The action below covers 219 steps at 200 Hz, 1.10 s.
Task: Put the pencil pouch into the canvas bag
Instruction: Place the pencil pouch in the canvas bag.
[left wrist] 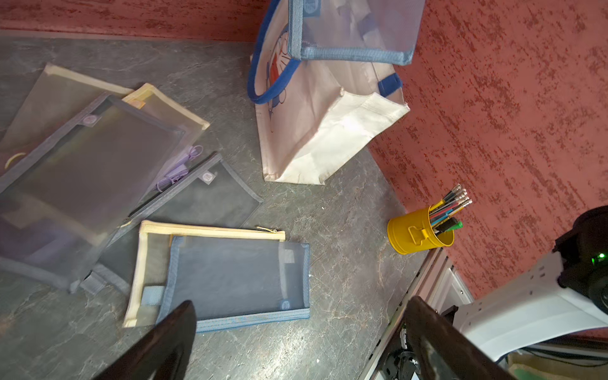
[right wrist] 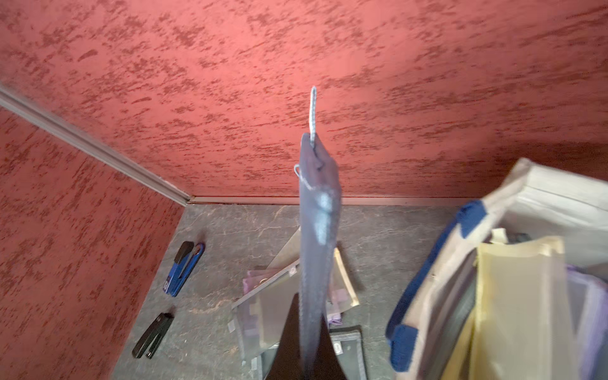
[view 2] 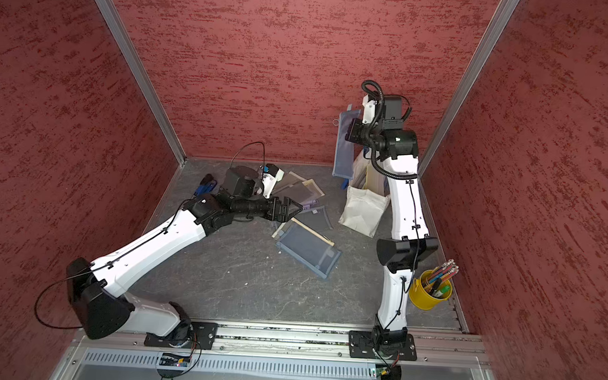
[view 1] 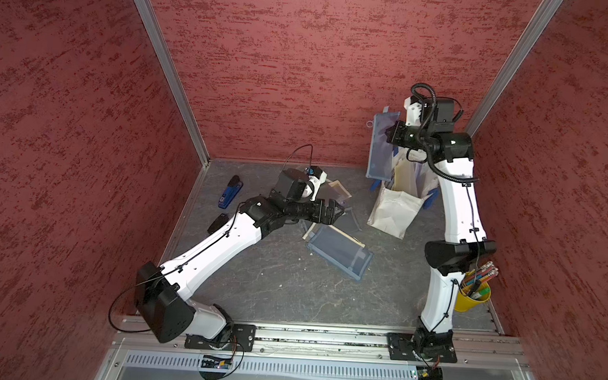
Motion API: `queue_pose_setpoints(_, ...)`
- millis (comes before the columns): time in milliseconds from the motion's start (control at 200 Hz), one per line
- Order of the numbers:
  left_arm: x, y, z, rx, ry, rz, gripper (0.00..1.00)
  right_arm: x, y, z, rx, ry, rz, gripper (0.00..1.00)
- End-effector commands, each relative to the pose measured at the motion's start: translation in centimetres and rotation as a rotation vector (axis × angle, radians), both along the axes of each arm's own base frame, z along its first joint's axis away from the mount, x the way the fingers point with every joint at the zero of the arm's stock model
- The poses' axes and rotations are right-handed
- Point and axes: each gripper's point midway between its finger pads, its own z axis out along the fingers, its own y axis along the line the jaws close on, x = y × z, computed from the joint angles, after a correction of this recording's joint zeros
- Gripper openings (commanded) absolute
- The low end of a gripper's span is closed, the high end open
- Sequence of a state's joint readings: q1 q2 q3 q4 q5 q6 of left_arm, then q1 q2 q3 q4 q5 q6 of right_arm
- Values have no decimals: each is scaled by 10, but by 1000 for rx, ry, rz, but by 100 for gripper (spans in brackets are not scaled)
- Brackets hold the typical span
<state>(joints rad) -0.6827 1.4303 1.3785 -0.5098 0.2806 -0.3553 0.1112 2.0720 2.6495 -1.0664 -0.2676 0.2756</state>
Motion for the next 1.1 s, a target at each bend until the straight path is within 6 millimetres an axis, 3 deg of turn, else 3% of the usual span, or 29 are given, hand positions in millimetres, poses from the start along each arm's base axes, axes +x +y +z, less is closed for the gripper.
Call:
queue_pose_setpoints(0,8,-14,20,1,-85,-33,100,-7,-33,-1,-59,15,-81,0)
queue_pose_setpoints(160,4,-47,51,-54,-157,-133,99,-10,-75,-1,-71,12,-147,0)
queue_pose_setpoints(281,1,-71,62,-65,-193,-195,99,-10,-100,-11,-88,28,-183,0)
queue_pose_setpoints(481,-1,-98,55,-69,-174,-241,99,3,-105,-52,-119,82,-163,0)
queue_pose_setpoints(641,-1,-97,44,-92,-130,-218,100,13,-110,-67,-138,75,-171,0)
queue_pose_setpoints(747,-5,-92,33,-90,-95,-205,99,16,-118,-61,-133,46,-179,0)
queue_pose_setpoints(987,-13,-79,12,-80,-37,-164,99,18,-133,-12,-60,-105,-172,0)
queue_pose_setpoints(1092,-15,-76,7,-68,-26,-157,99,27,-130,-14,-42,-107,-150,0)
